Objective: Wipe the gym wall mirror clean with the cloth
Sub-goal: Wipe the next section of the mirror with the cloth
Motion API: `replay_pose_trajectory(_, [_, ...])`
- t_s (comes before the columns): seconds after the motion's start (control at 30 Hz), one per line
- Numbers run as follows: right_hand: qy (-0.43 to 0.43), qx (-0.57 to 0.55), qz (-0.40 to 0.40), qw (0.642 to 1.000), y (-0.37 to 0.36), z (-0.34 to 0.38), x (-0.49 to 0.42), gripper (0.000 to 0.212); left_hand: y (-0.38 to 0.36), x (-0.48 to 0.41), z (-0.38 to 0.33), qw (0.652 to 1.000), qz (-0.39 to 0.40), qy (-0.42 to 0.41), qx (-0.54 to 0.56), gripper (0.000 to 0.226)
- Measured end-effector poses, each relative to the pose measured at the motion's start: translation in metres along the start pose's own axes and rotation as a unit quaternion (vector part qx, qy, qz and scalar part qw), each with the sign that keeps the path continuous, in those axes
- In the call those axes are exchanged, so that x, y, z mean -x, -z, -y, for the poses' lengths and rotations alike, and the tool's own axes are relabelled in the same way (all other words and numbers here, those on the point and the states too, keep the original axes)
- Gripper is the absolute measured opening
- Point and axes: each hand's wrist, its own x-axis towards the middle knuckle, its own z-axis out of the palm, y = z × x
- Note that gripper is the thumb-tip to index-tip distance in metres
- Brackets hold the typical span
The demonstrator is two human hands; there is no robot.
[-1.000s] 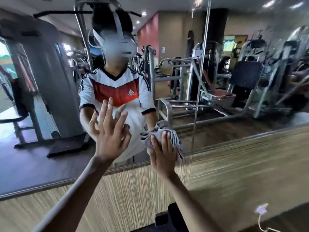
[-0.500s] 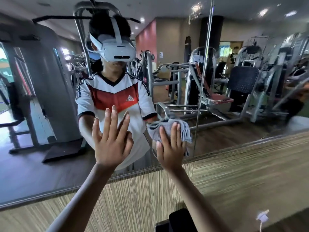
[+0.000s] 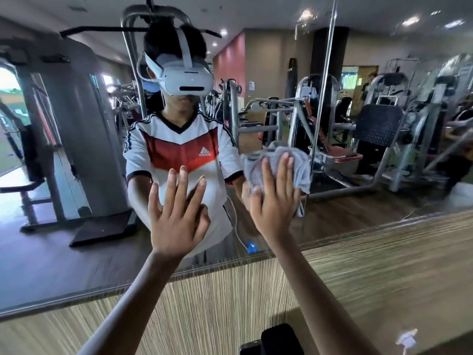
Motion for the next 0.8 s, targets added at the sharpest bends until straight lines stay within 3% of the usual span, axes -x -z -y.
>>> replay_pose_trajectory(0.07, [0.093, 0.007, 0.031, 0.995, 0.001, -0.011, 0.031, 0.056, 0.0, 0.001, 0.001, 1.0, -0.001, -0.001, -0.001, 0.062])
replay_pose_trajectory(0.17, [0.117, 0.018, 0.046, 0.992, 0.004, -0.041, 0.061, 0.053, 0.0, 0.0, 0.0, 1.0, -0.001, 0.001, 0.002, 0.064])
replay_pose_trajectory(0.27, [0.032, 0.035, 0.022, 0.999, 0.007, -0.046, 0.039, 0.056, -0.001, -0.001, -0.002, 1.0, -0.003, 0.006, -0.005, 0.064])
replay_pose_trajectory(0.4, [-0.101, 0.012, -0.037, 0.994, 0.005, 0.004, -0.032, 0.056, -0.001, 0.0, -0.002, 1.0, -0.002, 0.006, 0.002, 0.061])
replay_pose_trajectory(0.47, [-0.073, 0.004, -0.035, 0.997, -0.002, 0.023, -0.041, 0.057, 0.0, 0.0, -0.001, 1.0, 0.001, 0.003, 0.004, 0.059])
replay_pose_trajectory(0.63, [0.176, 0.023, 0.055, 0.983, 0.004, -0.002, 0.022, 0.056, -0.001, 0.001, 0.001, 1.0, -0.005, -0.004, -0.001, 0.06])
replay_pose_trajectory(0.7, [0.16, 0.025, 0.055, 0.985, 0.011, -0.024, 0.029, 0.057, -0.001, 0.001, 0.001, 1.0, -0.006, -0.005, 0.002, 0.06])
replay_pose_trajectory(0.8, [0.059, 0.046, 0.034, 0.997, 0.014, -0.037, 0.0, 0.058, -0.001, 0.0, 0.001, 1.0, -0.005, -0.006, 0.003, 0.061])
